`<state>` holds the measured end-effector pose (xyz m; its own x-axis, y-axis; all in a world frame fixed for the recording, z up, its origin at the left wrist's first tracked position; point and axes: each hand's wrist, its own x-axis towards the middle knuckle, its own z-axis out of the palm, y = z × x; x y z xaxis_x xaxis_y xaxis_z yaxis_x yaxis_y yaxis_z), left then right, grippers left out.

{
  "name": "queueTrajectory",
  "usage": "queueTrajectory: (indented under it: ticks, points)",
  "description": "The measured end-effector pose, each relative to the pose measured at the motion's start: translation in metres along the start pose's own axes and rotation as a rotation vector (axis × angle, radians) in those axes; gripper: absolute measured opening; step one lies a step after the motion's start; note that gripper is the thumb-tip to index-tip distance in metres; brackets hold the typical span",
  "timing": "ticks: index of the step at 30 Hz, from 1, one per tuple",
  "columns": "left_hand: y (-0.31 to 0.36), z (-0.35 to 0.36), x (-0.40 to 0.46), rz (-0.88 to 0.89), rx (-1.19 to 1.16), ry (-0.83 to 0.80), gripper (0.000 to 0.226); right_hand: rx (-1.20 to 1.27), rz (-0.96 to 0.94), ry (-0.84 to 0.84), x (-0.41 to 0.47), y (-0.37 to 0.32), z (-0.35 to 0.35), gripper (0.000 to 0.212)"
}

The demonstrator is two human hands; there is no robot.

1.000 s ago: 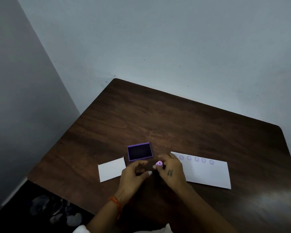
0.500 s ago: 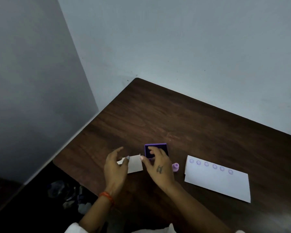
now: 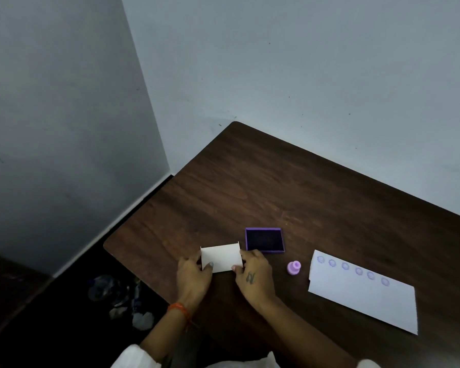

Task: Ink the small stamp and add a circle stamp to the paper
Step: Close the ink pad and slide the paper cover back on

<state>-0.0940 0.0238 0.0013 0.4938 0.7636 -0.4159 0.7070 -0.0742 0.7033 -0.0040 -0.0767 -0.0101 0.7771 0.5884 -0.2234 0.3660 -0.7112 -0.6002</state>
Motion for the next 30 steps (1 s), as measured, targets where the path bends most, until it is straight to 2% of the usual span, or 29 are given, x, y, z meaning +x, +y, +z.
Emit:
queueTrajectory:
  ticks: [7, 13, 19, 26, 30]
  points:
    - [0.003, -0.003, -0.006, 0.004, -0.069, 0.02, 0.041, 0.108, 0.049, 0.003, -0.004, -0.001, -0.001, 0.046]
    - [0.027, -0.001, -0.008, 0.052, -0.164, 0.033, 0.042, 0.234, 0.079, 0.164, -0.002, 0.0, -0.02, 0.036]
    - [0.061, 0.015, -0.006, 0.081, -0.16, -0.021, 0.046, 0.275, 0.124, 0.306, 0.01, 0.012, -0.05, 0.028]
    - [0.079, 0.044, -0.006, 0.045, -0.129, -0.091, 0.053, 0.291, 0.22, 0.342, 0.022, 0.032, -0.068, 0.022]
    - [0.079, 0.058, -0.006, 0.022, -0.121, -0.127, 0.051, 0.248, 0.236, 0.312, 0.024, 0.041, -0.071, 0.028]
